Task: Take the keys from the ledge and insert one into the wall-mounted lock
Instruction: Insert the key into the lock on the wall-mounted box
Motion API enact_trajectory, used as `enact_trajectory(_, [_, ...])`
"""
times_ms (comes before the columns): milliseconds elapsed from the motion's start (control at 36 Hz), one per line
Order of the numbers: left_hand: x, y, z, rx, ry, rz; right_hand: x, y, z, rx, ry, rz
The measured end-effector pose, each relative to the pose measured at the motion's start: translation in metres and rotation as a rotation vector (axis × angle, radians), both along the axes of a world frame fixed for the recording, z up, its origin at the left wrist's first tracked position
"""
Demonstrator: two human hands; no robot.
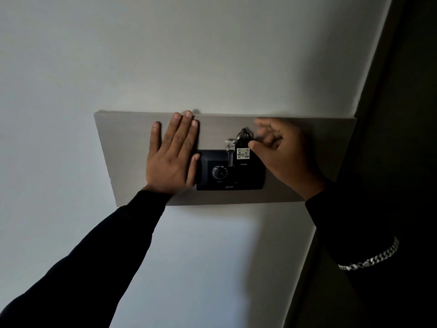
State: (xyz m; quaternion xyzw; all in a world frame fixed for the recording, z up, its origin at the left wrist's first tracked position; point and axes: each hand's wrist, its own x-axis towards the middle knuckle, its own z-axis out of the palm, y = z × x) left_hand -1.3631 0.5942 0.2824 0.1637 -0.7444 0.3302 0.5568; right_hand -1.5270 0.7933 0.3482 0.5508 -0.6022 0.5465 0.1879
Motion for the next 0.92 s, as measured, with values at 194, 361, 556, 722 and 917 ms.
enact_trajectory(194, [0.001, 0.001, 0.001, 0.023, -0.017, -0.005, 0.017, 0.003, 0.033, 0.178, 0.468, -0.021])
enact_trajectory(361, [0.002, 0.003, 0.002, 0.039, -0.026, -0.005, 0.019, -0.007, 0.041, 0.249, 0.569, -0.029])
enact_trajectory(556, [0.003, 0.003, 0.001, 0.04, -0.03, -0.007, 0.014, -0.01, 0.037, 0.079, 0.405, 0.013])
enact_trajectory(722, [0.003, 0.004, 0.001, 0.044, -0.035, -0.004, 0.014, -0.009, 0.033, 0.036, 0.392, 0.015])
enact_trajectory(917, [0.004, 0.004, 0.001, 0.045, -0.039, 0.003, 0.011, -0.007, 0.03, 0.012, 0.388, -0.006])
